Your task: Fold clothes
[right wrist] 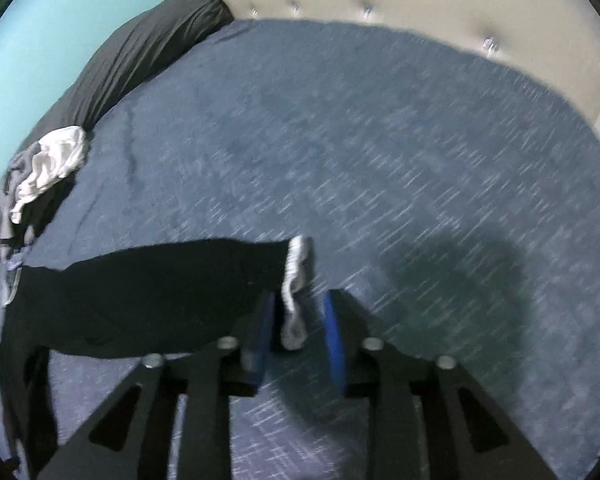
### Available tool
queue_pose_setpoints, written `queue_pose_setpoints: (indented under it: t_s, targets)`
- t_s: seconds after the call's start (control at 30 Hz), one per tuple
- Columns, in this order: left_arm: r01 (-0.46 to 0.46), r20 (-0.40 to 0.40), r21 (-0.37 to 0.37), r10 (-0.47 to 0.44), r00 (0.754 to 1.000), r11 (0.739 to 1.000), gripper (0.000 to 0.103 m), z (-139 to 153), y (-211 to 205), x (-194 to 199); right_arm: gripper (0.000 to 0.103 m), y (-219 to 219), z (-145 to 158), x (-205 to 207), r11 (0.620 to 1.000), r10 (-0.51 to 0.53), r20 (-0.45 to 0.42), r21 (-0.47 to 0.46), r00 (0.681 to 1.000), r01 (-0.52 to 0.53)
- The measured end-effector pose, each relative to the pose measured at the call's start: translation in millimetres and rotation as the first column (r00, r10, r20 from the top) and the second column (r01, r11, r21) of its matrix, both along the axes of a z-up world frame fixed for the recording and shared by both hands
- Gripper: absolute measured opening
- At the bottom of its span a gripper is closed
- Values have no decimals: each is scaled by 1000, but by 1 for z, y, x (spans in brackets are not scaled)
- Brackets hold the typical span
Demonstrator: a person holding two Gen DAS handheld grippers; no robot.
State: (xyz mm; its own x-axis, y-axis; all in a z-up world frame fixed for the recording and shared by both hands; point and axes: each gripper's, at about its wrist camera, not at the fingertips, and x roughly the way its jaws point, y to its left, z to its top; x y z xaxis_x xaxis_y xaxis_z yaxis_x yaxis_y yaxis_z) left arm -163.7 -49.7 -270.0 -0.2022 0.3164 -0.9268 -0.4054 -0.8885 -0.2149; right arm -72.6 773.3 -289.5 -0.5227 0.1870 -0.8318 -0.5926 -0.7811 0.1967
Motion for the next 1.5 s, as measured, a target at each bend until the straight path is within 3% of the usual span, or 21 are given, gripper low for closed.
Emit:
queue_pose_setpoints:
  t_s: [0.2, 0.3, 0.4, 0.47, 0.63, 0.9, 1.1, 1.27, 1.3, 1.33, 1.43, 1.5]
  targets:
    - [-3, 8, 12, 3, 1000, 1000, 37, 0, -2, 4, 32, -34, 23, 1, 997, 49, -47, 55, 998, -46]
    - [-3, 22, 26, 2, 1000, 1000, 37, 1, -4, 10, 35, -73, 32, -4, 987, 156, -59, 44, 986, -154]
    - [2, 33, 44, -3, 999, 999, 41, 4, -7, 18, 41, -119, 35, -9, 955, 290, -74, -36, 954, -293]
    - [3, 43, 52, -5, 999, 999, 47, 4, -9, 26, 46, -154, 35, -11, 920, 377, -80, -87, 923, -383]
    - [17, 62, 67, -21, 998, 998, 48, 6, -14, 46, 50, -232, 41, -4, 822, 542, -81, -153, 836, -548]
    - [44, 117, 101, -56, 992, 994, 56, 4, -20, 81, 58, -348, 22, 24, 631, 764, 31, -245, 645, -736]
    - [58, 155, 115, -75, 985, 992, 56, -4, -23, 108, 59, -395, -1, 42, 569, 818, 96, -281, 567, -773]
    - [67, 154, 125, -86, 984, 990, 56, -7, -24, 121, 59, -413, -13, 47, 561, 827, 145, -239, 543, -792]
    - [69, 153, 124, -88, 984, 990, 56, -8, -24, 123, 53, -414, -13, 48, 556, 831, 143, -233, 538, -798]
    - [72, 152, 122, -90, 984, 990, 56, -9, -23, 125, 37, -415, -13, 49, 550, 835, 138, -227, 533, -803]
    - [79, 156, 116, -96, 983, 990, 56, -13, -22, 128, 12, -418, -10, 51, 543, 840, 127, -209, 528, -814]
    - [85, 156, 121, -104, 982, 989, 50, -14, -20, 129, 10, -417, -5, 53, 544, 839, 115, -202, 532, -814]
